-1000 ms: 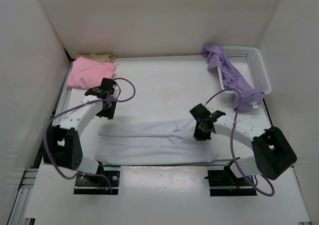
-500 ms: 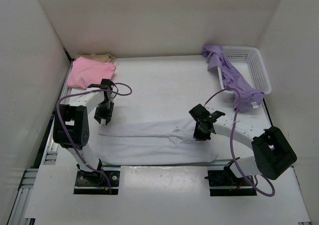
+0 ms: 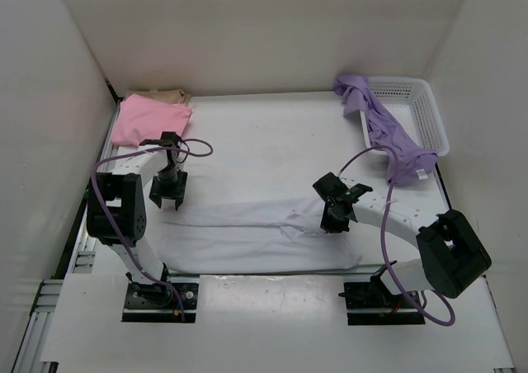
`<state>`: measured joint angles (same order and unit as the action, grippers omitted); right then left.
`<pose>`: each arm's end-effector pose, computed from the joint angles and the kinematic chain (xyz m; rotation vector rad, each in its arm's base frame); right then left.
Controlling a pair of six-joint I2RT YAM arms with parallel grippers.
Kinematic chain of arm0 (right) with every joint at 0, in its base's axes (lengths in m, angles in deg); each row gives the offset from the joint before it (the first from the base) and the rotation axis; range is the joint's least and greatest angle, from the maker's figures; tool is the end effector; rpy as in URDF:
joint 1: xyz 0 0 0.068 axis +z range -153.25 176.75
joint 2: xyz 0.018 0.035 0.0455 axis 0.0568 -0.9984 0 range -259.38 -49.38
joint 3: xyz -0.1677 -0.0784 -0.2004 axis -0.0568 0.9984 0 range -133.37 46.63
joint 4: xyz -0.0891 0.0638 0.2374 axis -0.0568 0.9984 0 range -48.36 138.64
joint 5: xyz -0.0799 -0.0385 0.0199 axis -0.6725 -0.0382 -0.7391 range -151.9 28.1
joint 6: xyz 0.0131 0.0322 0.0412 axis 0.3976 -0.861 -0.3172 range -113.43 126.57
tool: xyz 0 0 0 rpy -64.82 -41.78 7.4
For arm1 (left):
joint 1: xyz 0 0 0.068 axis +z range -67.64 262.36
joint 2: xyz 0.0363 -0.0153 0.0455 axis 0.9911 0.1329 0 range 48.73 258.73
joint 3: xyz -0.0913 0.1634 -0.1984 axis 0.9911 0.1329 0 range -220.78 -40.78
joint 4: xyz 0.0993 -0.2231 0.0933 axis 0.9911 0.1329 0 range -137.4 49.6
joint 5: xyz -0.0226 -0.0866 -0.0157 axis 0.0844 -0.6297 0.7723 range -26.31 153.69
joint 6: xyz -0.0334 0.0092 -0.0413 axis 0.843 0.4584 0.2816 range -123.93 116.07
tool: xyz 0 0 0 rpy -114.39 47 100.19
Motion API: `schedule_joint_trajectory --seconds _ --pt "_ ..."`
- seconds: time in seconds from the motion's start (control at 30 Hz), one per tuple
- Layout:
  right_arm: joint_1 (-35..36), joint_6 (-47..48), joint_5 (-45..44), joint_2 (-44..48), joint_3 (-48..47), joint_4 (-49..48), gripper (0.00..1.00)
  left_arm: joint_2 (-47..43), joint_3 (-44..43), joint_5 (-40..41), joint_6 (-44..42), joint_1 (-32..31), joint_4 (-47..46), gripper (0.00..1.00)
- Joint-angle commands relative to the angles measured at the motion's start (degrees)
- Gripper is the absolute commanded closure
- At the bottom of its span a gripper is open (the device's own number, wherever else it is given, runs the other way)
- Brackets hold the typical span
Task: Fold and stack the t-shirts
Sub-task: Fold the other side of the tshirt into a rectangle
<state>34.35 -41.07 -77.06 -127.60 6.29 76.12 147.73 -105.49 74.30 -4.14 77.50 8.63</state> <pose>0.1872 0.1325 0.1656 0.2957 2.7225 0.0197 0.2963 -0.0186 0.1769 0.1390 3.1230 0.2904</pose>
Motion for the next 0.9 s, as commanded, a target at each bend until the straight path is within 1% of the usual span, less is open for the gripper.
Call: schedule_joint_trajectory --seconds 0.0,0.03,0.07,0.17,0.2,0.23,0.3,0.33,0.43,0.53,0.6,0.77,0.83,0.87 --pt "0.19 0.0 -2.42 -0.01 0.61 1.56 1.0 -1.27 -1.39 -3.22 0.21 0.38 -0.4 0.36" --pt "0.19 0.0 -2.42 -0.01 0.61 1.56 1.0 -0.66 -1.39 -4.01 0.21 0.38 -0.4 0.34" --pt "0.19 0.0 -2.42 -0.01 0.61 1.56 1.0 -0.65 -1.39 -5.41 0.21 0.38 -0.4 0.37" --pt "0.19 0.0 -3.04 0.52 0.61 2.08 1.0 1.28 -0.86 -6.74 0.21 0.38 -0.4 0.49" --pt "0.19 0.0 -3.04 0.52 0.61 2.08 1.0 2.15 -0.86 -6.74 0.21 0.38 -0.4 0.56" --pt "0.19 0.0 -3.04 0.52 0.61 2.08 1.0 2.16 -0.86 -7.27 0.21 0.9 -0.4 0.6" --pt "0.19 0.0 -3.04 0.52 0.61 2.08 1.0 2.16 -0.86 -7.27 0.21 0.91 -0.4 0.78" --pt "0.19 0.0 -3.04 0.52 0.61 2.08 1.0 1.64 -0.86 -7.27 0.21 0.91 -0.4 0.9" --pt "0.19 0.0 -3.04 0.52 0.61 2.08 1.0 -0.91 -1.39 -6.66 0.21 0.91 -0.4 0.9" --pt "0.71 0.0 -3.04 0.52 0.61 2.08 1.0 -4.95 -1.39 -3.6 0.21 -0.23 -0.4 0.9" --pt "0.72 0.0 -3.04 -0.01 0.61 2.08 1.0 -8.29 1.07 -2.27 0.21 -0.85 -1.53 0.88" --pt "0.72 0.0 -3.04 -0.01 1.14 2.08 1.0 -11.64 7.73 -1.56 0.21 -1.38 -0.31 0.86" --pt "0.72 0.0 -3.04 -0.01 1.14 2.08 1.0 -13.04 10.03 -3.48 0.21 -1.38 0.21 0.8" --pt "0.72 0.0 -3.04 -0.01 1.14 2.08 1.0 -13.74 11.0 -3.49 0.21 -1.38 0.74 0.8"
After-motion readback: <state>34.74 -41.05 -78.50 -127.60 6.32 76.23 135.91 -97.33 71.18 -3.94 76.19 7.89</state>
